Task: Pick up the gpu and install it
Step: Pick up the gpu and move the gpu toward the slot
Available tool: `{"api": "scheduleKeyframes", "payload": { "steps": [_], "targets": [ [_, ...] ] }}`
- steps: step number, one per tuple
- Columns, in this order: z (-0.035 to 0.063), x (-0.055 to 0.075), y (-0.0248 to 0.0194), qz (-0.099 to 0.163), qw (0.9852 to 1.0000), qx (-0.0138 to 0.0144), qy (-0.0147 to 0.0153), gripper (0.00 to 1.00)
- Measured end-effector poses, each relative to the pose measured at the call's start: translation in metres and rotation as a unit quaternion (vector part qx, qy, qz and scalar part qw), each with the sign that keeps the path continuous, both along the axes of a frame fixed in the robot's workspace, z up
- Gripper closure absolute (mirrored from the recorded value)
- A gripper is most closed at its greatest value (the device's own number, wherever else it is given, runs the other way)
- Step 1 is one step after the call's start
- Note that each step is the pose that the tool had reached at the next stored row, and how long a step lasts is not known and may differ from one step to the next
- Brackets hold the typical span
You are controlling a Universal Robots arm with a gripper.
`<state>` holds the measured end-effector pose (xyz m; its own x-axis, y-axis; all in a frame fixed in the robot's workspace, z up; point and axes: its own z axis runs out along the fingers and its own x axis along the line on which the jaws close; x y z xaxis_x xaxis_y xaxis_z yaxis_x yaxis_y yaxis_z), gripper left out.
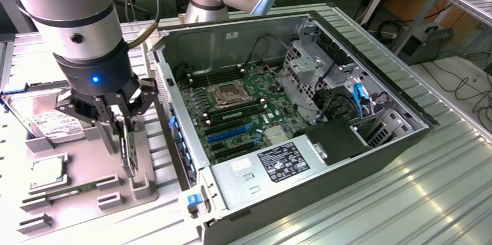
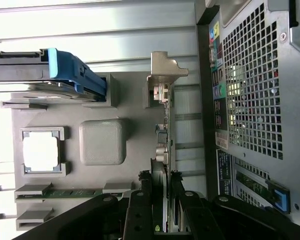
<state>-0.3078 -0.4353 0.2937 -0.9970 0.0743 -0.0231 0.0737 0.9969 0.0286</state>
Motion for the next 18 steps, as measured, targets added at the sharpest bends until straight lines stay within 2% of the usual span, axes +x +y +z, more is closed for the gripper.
{"api": "scheduleKeyframes", "payload": {
  "steps": [18],
  "targets": [
    [0.0047, 0.0, 0.0, 0.0, 1.0, 0.0, 0.0, 0.74]
  ]
}}
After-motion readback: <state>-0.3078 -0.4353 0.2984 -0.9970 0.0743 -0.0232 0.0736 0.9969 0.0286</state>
